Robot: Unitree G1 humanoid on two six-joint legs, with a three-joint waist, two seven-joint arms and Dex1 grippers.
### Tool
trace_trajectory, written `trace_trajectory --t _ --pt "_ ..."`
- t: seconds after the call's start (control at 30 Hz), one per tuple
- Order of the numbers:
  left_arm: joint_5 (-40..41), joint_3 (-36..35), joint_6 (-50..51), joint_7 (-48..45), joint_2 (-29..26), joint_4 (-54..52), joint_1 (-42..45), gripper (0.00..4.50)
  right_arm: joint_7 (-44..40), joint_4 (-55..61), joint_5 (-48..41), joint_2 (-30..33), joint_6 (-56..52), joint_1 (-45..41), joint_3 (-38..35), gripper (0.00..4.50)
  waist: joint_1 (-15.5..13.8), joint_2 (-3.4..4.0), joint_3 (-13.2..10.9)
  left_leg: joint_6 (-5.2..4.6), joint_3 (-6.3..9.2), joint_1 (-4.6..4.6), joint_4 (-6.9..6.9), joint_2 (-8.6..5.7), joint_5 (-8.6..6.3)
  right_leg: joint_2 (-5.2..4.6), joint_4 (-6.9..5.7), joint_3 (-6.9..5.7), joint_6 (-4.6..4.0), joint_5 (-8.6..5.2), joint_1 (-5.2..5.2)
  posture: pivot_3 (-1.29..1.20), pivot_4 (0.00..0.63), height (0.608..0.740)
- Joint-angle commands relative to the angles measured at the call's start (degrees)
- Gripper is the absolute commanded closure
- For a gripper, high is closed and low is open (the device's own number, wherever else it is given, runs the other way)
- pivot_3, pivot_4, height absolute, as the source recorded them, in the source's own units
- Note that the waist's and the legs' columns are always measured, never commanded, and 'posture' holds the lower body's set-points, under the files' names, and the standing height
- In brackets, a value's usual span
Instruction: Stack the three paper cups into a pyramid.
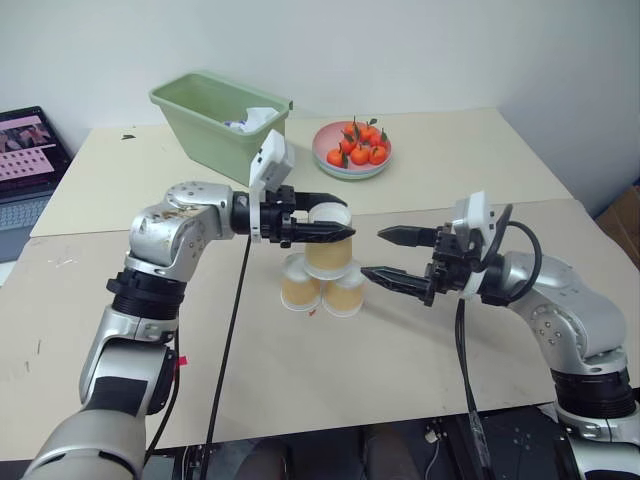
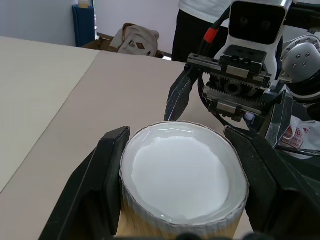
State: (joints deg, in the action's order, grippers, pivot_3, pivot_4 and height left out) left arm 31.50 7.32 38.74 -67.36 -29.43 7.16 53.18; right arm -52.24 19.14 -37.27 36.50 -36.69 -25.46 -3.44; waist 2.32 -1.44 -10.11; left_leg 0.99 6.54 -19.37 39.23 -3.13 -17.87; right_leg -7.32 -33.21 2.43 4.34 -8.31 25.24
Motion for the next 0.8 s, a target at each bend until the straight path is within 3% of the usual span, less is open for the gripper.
trace_trajectory --t 0.03,0.1,0.2,0.57,0.7,0.8 --pt "-0.6 -1.3 -1.4 -0.1 -0.4 -0.9 0.7 1.91 0.0 1.5 -1.3 0.6 0.4 -0.2 -1.9 0.0 0.0 0.0 0.0 0.0 0.0 -0.01 0.0 0.0 0.0 0.0 0.0 0.0 0.0 0.0 0.0 0.0 0.15 0.727" --pt "-0.7 -1.4 -0.7 0.2 -0.4 -0.6 0.7 0.91 0.0 1.4 -1.3 0.6 0.5 -0.2 -1.9 0.0 0.0 0.0 0.0 0.0 0.0 -0.01 0.0 0.0 0.0 0.0 0.0 0.0 0.0 0.0 0.0 0.0 0.15 0.727" --pt "-2.0 -1.6 -2.5 1.0 -0.3 -0.3 0.6 0.04 0.1 1.2 -1.2 0.6 0.4 -0.4 -1.9 0.0 0.0 0.0 0.0 0.0 0.0 -0.01 0.0 0.0 0.0 0.0 0.0 0.0 0.0 0.0 0.0 0.0 0.15 0.727" --pt "-0.5 -6.2 -2.9 6.7 1.2 -3.3 0.7 0.04 -0.7 -0.1 -1.0 1.0 0.6 -1.1 -1.6 0.0 0.0 0.0 0.0 0.0 0.0 -0.01 0.0 0.0 0.0 0.0 -0.01 0.0 0.01 0.01 0.0 0.0 0.15 0.727" --pt "4.4 -13.3 2.6 14.8 1.6 -9.5 -0.6 0.04 -0.9 -1.1 -0.3 1.2 1.1 -1.3 -1.5 0.0 0.0 0.0 0.0 0.0 0.0 -0.01 0.0 0.01 0.0 0.0 0.0 0.01 0.01 0.01 0.01 0.0 0.15 0.727" --pt "5.2 -18.9 6.3 24.0 1.7 -14.5 -6.2 0.04 -0.3 -4.3 0.8 1.7 2.4 -1.3 -3.2 0.0 0.2 0.05 0.0 0.01 0.0 0.02 0.0 0.01 0.0 0.0 0.0 0.02 0.02 0.01 0.01 0.0 0.15 0.727"
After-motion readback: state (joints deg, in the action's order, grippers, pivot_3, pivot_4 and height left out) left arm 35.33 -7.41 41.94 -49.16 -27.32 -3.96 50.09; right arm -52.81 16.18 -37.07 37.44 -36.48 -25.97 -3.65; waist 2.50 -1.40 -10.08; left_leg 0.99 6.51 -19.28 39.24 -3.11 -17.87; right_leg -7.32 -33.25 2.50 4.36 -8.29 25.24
